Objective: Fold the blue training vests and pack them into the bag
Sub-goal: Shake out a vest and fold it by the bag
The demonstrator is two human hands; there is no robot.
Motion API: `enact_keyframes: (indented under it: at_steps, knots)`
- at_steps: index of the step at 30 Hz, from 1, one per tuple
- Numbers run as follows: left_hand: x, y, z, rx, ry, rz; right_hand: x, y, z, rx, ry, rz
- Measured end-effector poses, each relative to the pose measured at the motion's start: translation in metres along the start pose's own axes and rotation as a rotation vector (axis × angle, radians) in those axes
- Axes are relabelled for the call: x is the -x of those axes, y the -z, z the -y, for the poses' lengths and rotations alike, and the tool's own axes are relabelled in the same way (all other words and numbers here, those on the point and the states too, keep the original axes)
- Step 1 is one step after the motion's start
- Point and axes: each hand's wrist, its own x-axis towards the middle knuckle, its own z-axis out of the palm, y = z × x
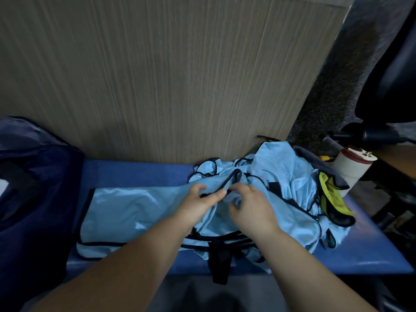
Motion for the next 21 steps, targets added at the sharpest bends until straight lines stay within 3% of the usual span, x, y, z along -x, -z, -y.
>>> enact_keyframes:
  at_steps: [2,5,13,17,21]
  knots:
    - [0.001,-0.001,0.000,-0.107,-0.059,0.029,0.001,-0.001,-0.009,0.160,0.041,0.001]
    - [-0.002,-0.002,0.003,-0.348,-0.127,-0.024,0.002,-0.007,-0.021,0.365,0.037,0.164]
    - [-0.008,0.011,0.020,-0.561,-0.204,-0.234,0.000,-0.007,-0.041,0.624,0.019,0.285]
    - [-0.003,0.009,0.022,-0.949,-0.404,-0.343,-0.001,-0.007,-0.036,0.690,0.018,0.288]
    - [-0.001,-0.004,0.025,-1.106,-0.472,-0.161,-0.004,-0.007,-0.025,0.791,0.085,0.252]
